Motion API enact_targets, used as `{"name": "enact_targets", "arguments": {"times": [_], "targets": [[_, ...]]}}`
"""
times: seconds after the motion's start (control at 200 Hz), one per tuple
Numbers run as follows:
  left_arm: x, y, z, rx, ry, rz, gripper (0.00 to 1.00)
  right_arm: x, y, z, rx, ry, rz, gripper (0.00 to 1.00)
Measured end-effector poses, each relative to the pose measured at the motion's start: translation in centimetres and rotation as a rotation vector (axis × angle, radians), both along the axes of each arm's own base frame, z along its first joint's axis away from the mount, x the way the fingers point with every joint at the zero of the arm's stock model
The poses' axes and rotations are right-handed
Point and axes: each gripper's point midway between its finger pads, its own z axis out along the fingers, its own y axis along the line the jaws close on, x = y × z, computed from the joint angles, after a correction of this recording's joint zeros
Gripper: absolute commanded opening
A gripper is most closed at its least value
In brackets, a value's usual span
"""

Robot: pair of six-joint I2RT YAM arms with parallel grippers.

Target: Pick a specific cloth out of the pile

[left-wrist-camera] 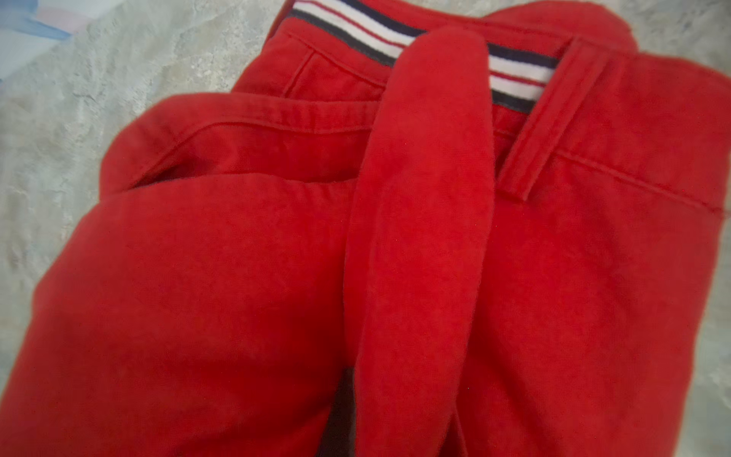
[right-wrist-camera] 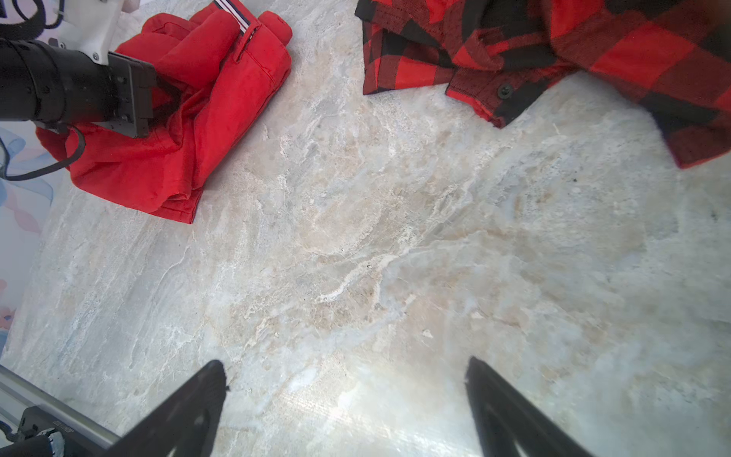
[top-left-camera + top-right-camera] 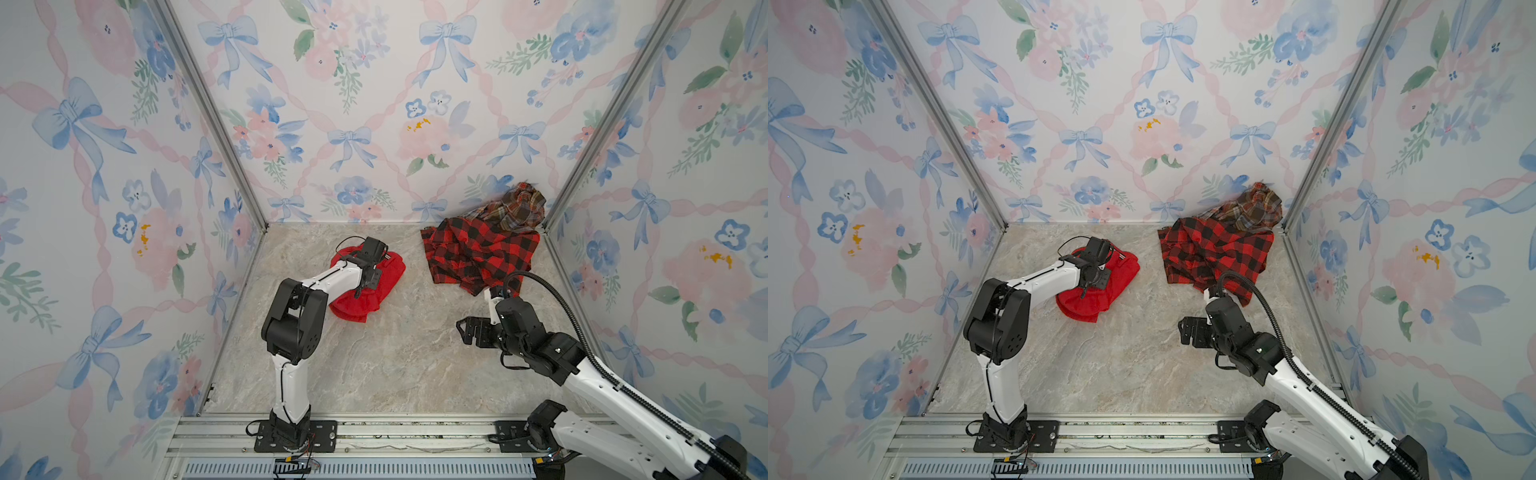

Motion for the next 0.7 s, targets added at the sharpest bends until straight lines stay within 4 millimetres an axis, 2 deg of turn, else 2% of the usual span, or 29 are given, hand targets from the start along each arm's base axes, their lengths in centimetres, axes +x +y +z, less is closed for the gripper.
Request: {"name": "enact_targets", "arguments": {"times": [0.14, 0.23, 0.315, 0.5, 0.58, 0.7], "targets": [[0.5, 0.7, -0.3, -0.028, 0.007, 0.085, 0.00, 0.3, 0.1, -0.3, -0.012, 0.016, -0.004, 0.97], [1.8, 1.9, -0.2, -0.051, -0.005, 0.148, 0.00, 0.7, 0.4, -0.1, -0.015, 0.020, 0.000, 0.97], [3.8, 4.5, 0.0, -0.052, -0.026, 0.233, 0.00, 1.0, 0.6, 0.0, -0.018, 0.023, 0.004, 0.97], [8.2, 12.3, 0.3, -0.020, -0.079, 0.409, 0.00, 1.1, 0.8, 0.1, -0.017, 0.027, 0.007, 0.97], [9.5, 14.3, 0.5, -0.004, -0.095, 0.440, 0.05, 1.2, 0.8, 0.2, -0.015, 0.025, 0.004, 0.97], [10.2, 14.7, 0.6, 0.007, -0.093, 0.427, 0.29, 1.3, 0.7, 0.3, -0.013, 0.022, 0.000, 0.97]]}}
